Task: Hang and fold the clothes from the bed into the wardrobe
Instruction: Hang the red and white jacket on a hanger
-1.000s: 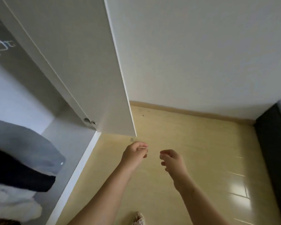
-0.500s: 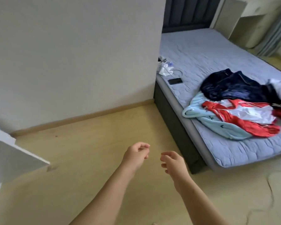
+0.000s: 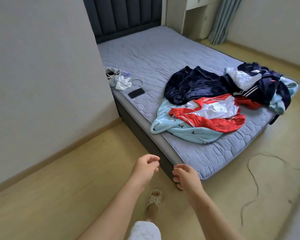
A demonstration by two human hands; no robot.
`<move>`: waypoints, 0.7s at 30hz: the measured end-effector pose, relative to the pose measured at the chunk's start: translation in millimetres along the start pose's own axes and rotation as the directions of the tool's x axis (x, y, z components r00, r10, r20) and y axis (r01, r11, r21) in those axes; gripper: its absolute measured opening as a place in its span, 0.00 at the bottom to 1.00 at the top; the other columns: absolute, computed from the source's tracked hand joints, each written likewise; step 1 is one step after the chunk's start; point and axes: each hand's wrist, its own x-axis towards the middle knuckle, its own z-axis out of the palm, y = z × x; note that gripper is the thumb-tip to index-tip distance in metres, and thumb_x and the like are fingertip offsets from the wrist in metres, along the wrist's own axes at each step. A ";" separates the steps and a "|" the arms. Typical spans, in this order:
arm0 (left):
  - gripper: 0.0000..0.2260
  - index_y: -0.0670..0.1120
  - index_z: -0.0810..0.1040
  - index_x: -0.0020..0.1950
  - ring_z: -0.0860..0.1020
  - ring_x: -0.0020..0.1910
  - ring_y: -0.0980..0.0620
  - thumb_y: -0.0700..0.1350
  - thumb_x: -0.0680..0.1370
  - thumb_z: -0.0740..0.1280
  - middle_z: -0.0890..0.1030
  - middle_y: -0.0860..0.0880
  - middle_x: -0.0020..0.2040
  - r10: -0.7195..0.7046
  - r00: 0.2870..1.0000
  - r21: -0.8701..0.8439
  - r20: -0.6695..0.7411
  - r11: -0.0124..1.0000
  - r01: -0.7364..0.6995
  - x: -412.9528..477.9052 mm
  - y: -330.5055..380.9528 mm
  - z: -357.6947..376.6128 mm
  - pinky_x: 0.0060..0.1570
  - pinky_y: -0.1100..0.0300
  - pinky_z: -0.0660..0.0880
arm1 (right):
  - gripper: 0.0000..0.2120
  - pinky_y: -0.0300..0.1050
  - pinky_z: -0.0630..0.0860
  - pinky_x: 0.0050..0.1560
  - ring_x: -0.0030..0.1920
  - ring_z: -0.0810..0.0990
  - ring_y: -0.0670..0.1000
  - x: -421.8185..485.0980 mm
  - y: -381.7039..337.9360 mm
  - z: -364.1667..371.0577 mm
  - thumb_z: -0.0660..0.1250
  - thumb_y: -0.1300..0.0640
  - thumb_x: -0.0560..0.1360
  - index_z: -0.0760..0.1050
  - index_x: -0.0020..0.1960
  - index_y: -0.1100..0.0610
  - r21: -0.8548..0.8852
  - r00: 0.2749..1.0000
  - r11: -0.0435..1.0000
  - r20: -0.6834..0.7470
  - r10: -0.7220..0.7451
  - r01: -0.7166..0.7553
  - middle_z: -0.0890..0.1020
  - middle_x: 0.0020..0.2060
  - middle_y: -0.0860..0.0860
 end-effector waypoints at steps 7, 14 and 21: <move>0.09 0.52 0.76 0.42 0.76 0.40 0.51 0.39 0.76 0.63 0.78 0.50 0.39 -0.027 0.993 0.087 0.116 0.996 0.017 121.0 75.6 35.2 0.38 0.63 0.70 | 0.06 0.42 0.69 0.38 0.38 0.76 0.52 105.8 -67.5 -28.1 0.60 0.63 0.75 0.74 0.45 0.55 0.048 0.995 0.998 -0.090 0.048 -0.044 0.78 0.39 0.53; 0.07 0.49 0.77 0.49 0.76 0.40 0.53 0.40 0.76 0.62 0.78 0.51 0.40 -0.068 0.976 0.214 0.206 0.977 0.023 201.5 123.5 87.0 0.40 0.62 0.71 | 0.06 0.40 0.69 0.35 0.39 0.76 0.48 181.2 -98.1 -75.2 0.59 0.63 0.76 0.73 0.46 0.55 0.104 0.983 0.990 -0.145 0.109 -0.095 0.78 0.42 0.51; 0.05 0.47 0.76 0.49 0.75 0.37 0.54 0.38 0.77 0.62 0.76 0.50 0.38 -0.165 0.974 0.212 0.153 0.968 0.130 283.5 154.1 169.9 0.31 0.65 0.67 | 0.07 0.40 0.68 0.34 0.36 0.74 0.50 283.6 -109.4 -151.6 0.60 0.65 0.74 0.75 0.47 0.57 0.038 0.975 0.983 -0.132 0.181 -0.178 0.77 0.39 0.53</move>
